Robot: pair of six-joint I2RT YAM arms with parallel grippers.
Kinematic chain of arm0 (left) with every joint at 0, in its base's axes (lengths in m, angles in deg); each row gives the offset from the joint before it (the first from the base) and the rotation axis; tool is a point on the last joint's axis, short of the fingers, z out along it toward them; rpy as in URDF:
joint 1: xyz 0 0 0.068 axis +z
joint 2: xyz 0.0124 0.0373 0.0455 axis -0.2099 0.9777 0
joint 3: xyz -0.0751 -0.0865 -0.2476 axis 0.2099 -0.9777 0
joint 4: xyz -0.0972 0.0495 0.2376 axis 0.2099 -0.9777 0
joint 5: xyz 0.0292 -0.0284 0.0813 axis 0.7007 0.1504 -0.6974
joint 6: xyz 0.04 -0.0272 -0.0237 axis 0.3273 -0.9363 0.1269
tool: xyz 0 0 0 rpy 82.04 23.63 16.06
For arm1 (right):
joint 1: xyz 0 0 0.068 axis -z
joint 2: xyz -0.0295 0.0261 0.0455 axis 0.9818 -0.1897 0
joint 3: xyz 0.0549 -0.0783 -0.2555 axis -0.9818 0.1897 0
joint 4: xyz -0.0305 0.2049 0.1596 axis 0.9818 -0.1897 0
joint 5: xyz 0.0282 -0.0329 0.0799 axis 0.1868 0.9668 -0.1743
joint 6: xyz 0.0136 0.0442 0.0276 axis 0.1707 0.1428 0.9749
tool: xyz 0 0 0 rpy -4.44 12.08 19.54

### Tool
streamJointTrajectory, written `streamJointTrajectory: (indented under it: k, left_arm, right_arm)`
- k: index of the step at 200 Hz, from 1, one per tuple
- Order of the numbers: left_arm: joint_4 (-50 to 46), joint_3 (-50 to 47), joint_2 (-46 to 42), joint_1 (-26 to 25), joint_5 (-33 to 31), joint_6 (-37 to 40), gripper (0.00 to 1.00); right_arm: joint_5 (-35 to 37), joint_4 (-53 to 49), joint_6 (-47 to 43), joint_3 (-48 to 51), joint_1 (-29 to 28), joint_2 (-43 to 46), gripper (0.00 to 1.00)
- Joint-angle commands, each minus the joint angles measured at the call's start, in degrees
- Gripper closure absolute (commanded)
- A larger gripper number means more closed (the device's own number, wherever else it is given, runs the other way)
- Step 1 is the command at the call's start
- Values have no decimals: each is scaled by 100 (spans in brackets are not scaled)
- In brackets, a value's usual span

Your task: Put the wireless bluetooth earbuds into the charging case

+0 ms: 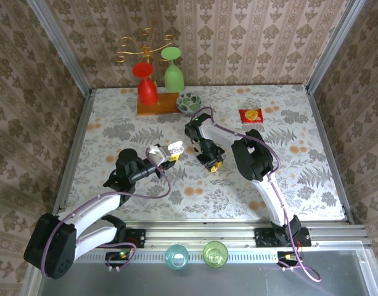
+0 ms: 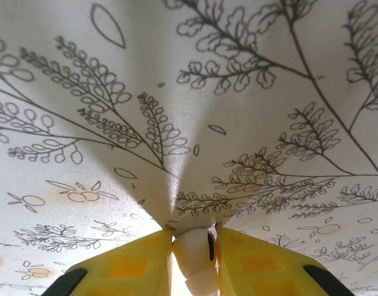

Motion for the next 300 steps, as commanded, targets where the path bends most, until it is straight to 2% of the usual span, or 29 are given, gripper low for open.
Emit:
streamJointTrajectory:
  k: [1, 56, 113, 182, 239, 300]
  left_arm:
    - [136, -30, -91, 31, 3, 51, 89]
    - [339, -12, 10, 31, 58, -72, 89]
    - [839, -43, 220, 31, 124, -378, 89]
    - [673, 153, 316, 31, 65, -403, 89]
    - [1074, 295, 641, 15, 45, -787, 89]
    - [1660, 387, 964, -109, 169, -1181, 89]
  right_arm:
    - [-181, 138, 84, 245, 5, 415, 76]
    - [-853, 1242, 289, 1078, 200, 1664, 77]
    - [-1248, 2868, 502, 2260, 278, 3220, 78]
    - [-2240, 4232, 822, 2972, 324, 4503, 79]
    - [-2920, 5302, 1245, 3258, 324, 4970, 79]
    - [-3145, 5827, 1464, 3074, 201, 4707, 80]
